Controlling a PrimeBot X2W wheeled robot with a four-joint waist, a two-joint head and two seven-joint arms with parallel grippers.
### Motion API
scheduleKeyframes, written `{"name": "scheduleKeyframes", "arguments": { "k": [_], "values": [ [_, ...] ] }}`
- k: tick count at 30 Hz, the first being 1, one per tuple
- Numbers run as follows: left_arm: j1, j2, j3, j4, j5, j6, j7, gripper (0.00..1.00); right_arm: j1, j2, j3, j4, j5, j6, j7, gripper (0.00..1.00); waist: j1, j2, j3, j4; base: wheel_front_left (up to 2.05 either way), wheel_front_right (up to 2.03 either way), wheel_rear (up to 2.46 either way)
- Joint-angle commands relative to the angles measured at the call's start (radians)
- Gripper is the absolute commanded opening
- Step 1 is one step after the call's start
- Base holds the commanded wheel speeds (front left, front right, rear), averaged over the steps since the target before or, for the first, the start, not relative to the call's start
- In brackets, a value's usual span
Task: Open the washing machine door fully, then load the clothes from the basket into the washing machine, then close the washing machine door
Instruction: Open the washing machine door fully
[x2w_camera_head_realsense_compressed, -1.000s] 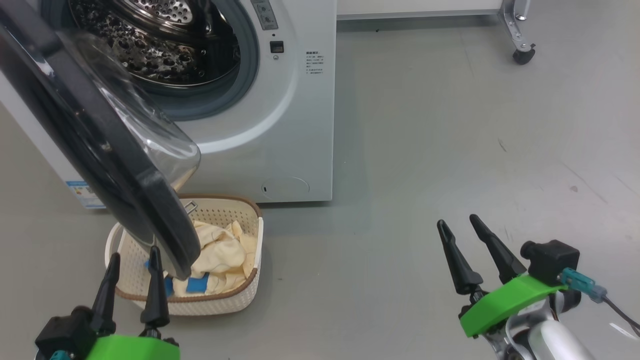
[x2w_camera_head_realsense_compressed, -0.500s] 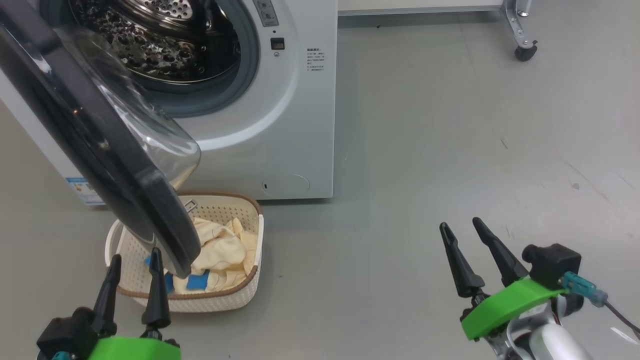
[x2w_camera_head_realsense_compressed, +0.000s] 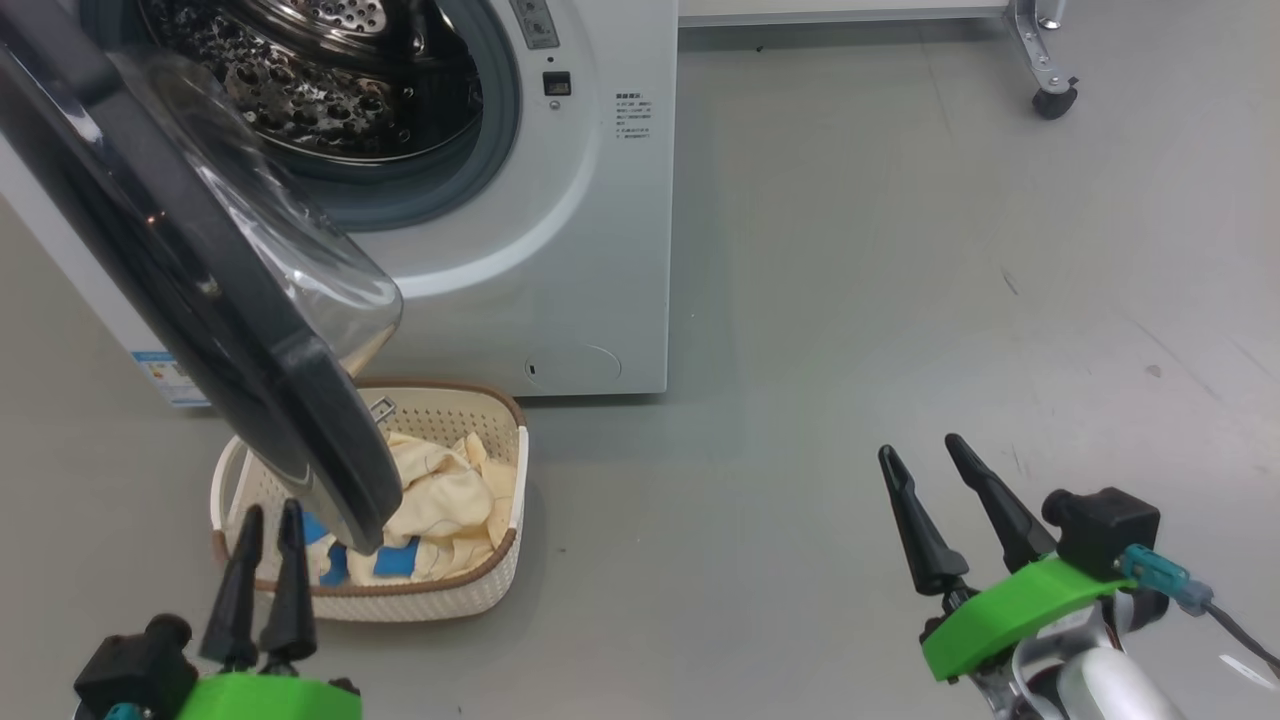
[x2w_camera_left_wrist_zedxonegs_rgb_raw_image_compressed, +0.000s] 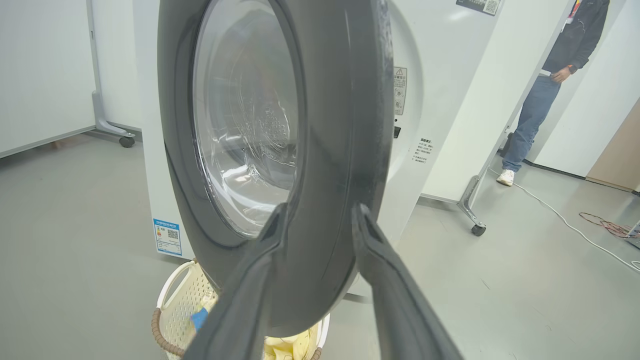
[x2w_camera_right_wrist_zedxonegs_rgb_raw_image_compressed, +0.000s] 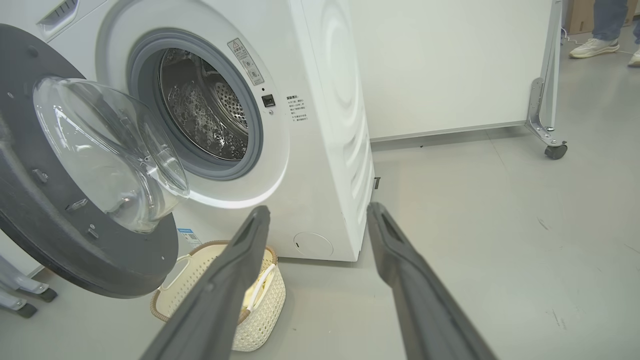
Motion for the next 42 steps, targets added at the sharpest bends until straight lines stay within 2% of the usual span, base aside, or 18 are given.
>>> {"name": "scheduleKeyframes", "arguments": {
  "k": [1, 10, 21, 34, 42],
  "values": [
    [-0.032, 0.008, 0.032, -0.031, 0.001, -0.007, -0.011, 0.00, -0.027, 0.000, 0.010, -0.032, -0.007, 0.000, -0.012, 1.00, 0.0000, 0.0000, -0.001, -0.001, 0.00, 0.00, 0.00],
    [-0.035, 0.016, 0.031, -0.032, -0.007, -0.007, -0.011, 0.00, -0.028, 0.003, 0.012, -0.023, -0.014, 0.000, -0.014, 1.00, 0.0000, 0.0000, 0.001, -0.002, 0.00, 0.00, 0.00],
    [-0.075, 0.030, 0.084, -0.073, -0.026, -0.007, -0.011, 0.00, -0.029, 0.008, 0.017, -0.007, -0.007, 0.000, -0.016, 1.00, 0.0000, 0.0000, -0.009, 0.001, 0.00, 0.00, 0.00],
    [-0.221, 0.111, 0.100, -0.156, -0.009, -0.007, -0.011, 0.00, -0.039, 0.011, 0.031, 0.012, 0.003, 0.000, -0.022, 1.00, 0.0000, 0.0000, -0.021, -0.001, 0.00, 0.00, 0.00],
    [-0.319, 0.137, 0.060, -0.200, -0.010, -0.007, 0.002, 0.00, -0.044, 0.013, 0.034, 0.018, 0.005, 0.000, -0.025, 1.00, 0.0000, 0.0000, -0.018, -0.004, 0.00, 0.00, 0.00]
  ]
}}
